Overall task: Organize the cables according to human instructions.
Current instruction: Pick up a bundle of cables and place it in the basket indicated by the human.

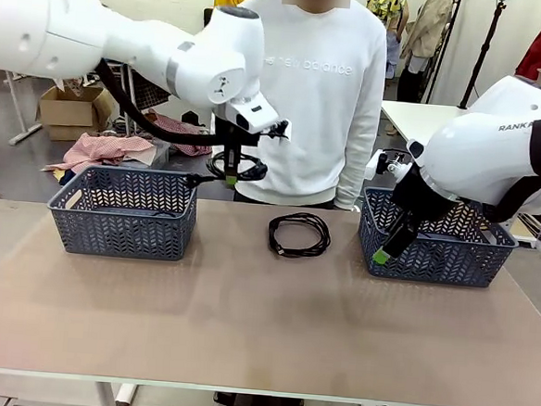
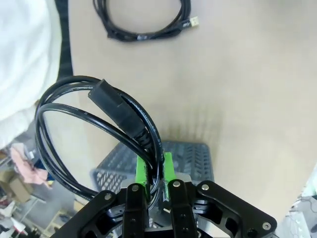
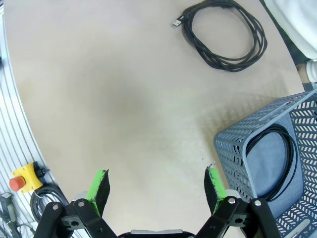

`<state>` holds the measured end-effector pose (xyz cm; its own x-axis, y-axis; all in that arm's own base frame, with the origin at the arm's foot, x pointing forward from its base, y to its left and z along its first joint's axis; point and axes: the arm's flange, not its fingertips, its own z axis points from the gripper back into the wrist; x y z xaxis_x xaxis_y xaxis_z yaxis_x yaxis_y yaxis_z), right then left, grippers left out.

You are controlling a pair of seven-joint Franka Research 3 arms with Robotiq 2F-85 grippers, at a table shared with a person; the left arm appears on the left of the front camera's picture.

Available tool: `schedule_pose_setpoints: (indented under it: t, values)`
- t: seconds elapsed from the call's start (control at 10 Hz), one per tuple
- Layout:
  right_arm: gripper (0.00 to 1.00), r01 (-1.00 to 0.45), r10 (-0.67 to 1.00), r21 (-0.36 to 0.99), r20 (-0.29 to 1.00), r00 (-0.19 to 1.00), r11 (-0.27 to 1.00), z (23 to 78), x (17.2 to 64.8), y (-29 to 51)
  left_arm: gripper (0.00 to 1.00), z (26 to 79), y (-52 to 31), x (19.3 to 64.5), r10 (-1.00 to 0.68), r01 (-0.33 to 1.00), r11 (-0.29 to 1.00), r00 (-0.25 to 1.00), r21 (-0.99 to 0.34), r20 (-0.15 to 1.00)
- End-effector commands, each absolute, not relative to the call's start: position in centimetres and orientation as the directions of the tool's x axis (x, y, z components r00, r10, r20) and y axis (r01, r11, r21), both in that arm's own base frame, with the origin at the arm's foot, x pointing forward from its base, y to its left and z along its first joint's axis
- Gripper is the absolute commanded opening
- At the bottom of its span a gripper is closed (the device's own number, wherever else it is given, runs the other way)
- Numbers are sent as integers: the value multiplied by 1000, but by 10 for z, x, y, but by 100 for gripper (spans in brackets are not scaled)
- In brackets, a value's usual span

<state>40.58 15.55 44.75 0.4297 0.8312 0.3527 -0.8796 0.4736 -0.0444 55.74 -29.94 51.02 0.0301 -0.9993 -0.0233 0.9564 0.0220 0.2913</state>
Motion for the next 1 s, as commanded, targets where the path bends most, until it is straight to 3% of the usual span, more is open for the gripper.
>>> schedule_pose_setpoints:
  t: [0.0, 0.4, 0.9]
  values:
    - [100, -878, 829, -45, 355, 432, 476, 449, 406, 156, 0, 518, -265, 544, -998, 941, 47, 58, 334, -23]
    - [100, -878, 829, -45, 355, 432, 476, 449, 406, 156, 0, 516, -193, 548, -995, 938, 91, 102, 335, -18]
    - [100, -878, 829, -45, 355, 432, 476, 449, 406, 156, 0, 476, -135, 568, -979, 925, 199, 201, 323, 25]
